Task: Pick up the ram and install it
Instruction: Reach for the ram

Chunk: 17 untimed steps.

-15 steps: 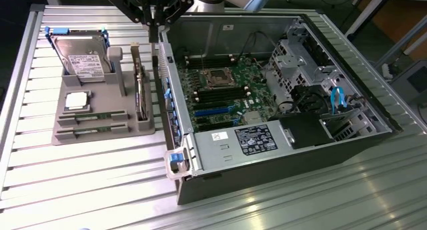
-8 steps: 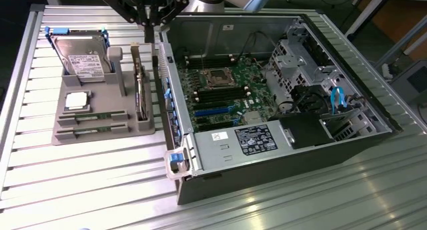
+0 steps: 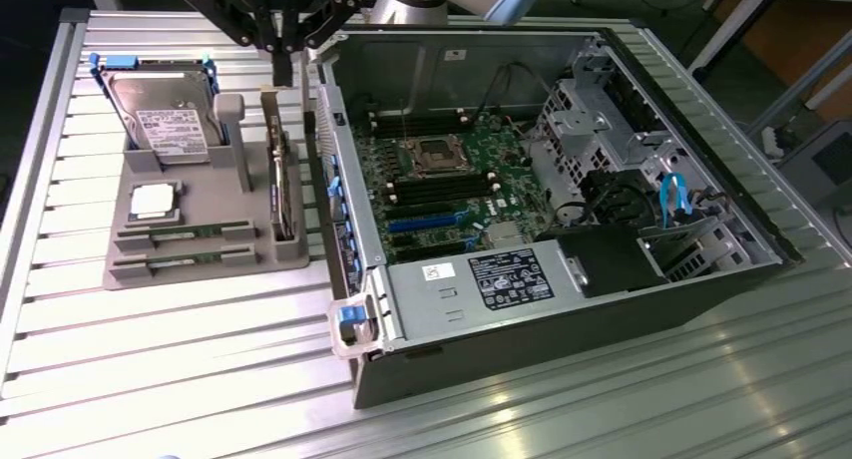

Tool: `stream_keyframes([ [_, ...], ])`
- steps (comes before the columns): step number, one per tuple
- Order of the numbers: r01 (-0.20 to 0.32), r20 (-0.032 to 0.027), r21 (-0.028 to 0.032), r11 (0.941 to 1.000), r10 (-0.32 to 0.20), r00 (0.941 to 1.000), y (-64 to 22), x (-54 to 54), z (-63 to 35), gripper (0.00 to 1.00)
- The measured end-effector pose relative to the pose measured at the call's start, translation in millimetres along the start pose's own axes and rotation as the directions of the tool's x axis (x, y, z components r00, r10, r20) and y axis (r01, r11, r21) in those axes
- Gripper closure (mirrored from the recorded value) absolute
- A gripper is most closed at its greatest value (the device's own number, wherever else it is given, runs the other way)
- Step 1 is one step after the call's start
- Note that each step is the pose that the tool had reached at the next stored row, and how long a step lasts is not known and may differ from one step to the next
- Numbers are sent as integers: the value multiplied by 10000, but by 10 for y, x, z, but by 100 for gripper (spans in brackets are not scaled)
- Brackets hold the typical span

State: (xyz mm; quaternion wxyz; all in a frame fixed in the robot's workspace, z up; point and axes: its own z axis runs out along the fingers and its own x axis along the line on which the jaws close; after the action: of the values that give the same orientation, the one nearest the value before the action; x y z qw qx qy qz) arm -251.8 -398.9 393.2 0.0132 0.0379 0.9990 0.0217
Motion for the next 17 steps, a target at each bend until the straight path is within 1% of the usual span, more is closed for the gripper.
stream_keyframes([
  [3, 1, 0, 0, 10000, -1, 10000, -4, 48, -1, 91],
  [6, 0, -1, 1, 10000, 0, 10000, -9, 119, -3, 91],
  [8, 0, -1, 1, 10000, 0, 10000, -17, 222, -6, 91],
  [12, 0, 0, 0, 10000, 0, 10000, -29, 377, -10, 91],
  [17, 1, -1, 1, 10000, -1, 10000, -39, 519, -14, 91],
])
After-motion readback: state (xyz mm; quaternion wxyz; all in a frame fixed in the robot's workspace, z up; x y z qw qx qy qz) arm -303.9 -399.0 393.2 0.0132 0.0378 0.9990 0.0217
